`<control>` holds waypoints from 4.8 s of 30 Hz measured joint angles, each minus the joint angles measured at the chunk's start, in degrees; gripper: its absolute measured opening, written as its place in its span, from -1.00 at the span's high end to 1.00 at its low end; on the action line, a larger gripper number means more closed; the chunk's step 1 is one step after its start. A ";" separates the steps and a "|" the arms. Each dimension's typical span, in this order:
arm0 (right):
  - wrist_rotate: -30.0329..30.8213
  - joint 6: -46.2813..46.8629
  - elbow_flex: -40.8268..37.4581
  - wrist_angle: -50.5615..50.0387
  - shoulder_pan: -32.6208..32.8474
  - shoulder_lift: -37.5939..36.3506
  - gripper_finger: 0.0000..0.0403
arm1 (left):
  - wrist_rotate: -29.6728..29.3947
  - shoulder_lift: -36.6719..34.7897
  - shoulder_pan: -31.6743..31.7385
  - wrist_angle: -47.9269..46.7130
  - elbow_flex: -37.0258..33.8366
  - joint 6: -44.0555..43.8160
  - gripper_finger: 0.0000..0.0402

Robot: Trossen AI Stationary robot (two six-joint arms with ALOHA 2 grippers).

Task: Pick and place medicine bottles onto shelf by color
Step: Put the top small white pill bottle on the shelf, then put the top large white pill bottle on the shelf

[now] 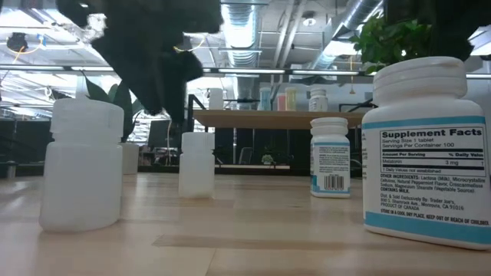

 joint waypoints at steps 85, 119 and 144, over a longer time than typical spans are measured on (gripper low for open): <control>0.52 3.17 0.04 0.01 0.44 -0.95 -0.23 | 1.99 10.36 45.81 -32.47 40.89 41.25 0.44; 0.57 1.63 0.04 0.08 0.46 -0.95 -0.23 | 5.02 10.32 47.18 -37.74 44.76 38.38 -0.08; -7.58 -32.55 7.72 11.56 -8.30 18.95 -0.25 | 14.29 6.82 25.71 -49.00 62.43 21.31 0.02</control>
